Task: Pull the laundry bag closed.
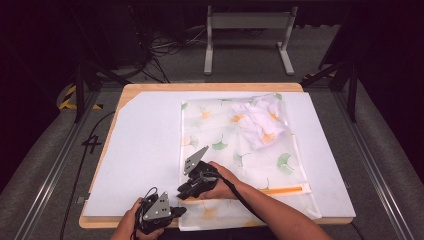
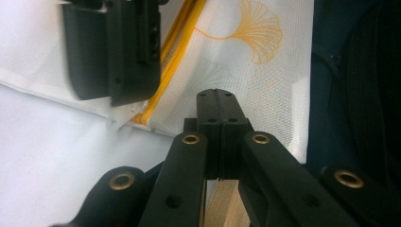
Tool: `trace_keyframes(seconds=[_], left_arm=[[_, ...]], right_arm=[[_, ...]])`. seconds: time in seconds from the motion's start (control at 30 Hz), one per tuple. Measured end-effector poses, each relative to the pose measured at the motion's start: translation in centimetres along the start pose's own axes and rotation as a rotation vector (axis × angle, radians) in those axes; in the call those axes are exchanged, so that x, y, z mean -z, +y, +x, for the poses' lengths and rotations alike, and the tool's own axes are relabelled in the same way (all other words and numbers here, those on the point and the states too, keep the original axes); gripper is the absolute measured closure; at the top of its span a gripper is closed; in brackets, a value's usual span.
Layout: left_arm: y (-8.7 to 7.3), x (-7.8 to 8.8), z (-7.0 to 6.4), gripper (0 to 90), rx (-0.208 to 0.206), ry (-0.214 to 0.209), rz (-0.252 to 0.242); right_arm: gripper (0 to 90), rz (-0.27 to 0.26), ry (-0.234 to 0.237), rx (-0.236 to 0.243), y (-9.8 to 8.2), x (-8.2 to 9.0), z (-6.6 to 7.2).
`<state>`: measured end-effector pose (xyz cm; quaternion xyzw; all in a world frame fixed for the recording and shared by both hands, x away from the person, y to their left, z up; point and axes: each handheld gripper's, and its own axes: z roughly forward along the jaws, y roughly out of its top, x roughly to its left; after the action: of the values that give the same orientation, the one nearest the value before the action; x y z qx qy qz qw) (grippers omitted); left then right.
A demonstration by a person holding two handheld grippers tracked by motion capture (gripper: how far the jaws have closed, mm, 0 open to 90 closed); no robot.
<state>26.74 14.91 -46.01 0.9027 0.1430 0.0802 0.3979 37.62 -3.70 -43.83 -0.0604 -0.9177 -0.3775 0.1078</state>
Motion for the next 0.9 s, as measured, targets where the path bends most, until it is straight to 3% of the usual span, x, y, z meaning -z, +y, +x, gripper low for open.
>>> trace_keyframes(seconds=[0.07,0.17,0.37,0.47,0.67,0.73,0.9], left_arm=[[0.0,0.0,0.0,90.0,0.001,0.0,-0.002],[0.0,0.0,0.0,90.0,0.0,-0.001,-0.003],[0.0,0.0,0.0,90.0,-0.002,0.0,-0.002],[0.0,0.0,0.0,90.0,0.003,-0.003,-0.003],[0.0,0.0,0.0,90.0,0.003,-0.001,-0.002],[0.0,0.0,0.0,90.0,0.006,-0.005,-0.006],[0.0,0.0,0.0,90.0,0.005,-0.002,-0.004]], right_arm=[[70.9,-0.003,-0.001,0.009,0.4,-0.2,0.0],[62.8,0.015,0.005,-0.003,0.8,-0.8,-0.2],[64.9,0.036,0.009,-0.003,0.9,-1.5,-0.5],[72.7,0.054,0.01,0.02,0.8,-1.7,0.0],[77.6,0.069,-0.031,0.054,1.0,-1.7,0.6],[87.5,0.059,-0.03,0.067,1.1,-1.7,0.8],[90.0,0.054,-0.047,0.063,1.0,-1.6,0.9]])
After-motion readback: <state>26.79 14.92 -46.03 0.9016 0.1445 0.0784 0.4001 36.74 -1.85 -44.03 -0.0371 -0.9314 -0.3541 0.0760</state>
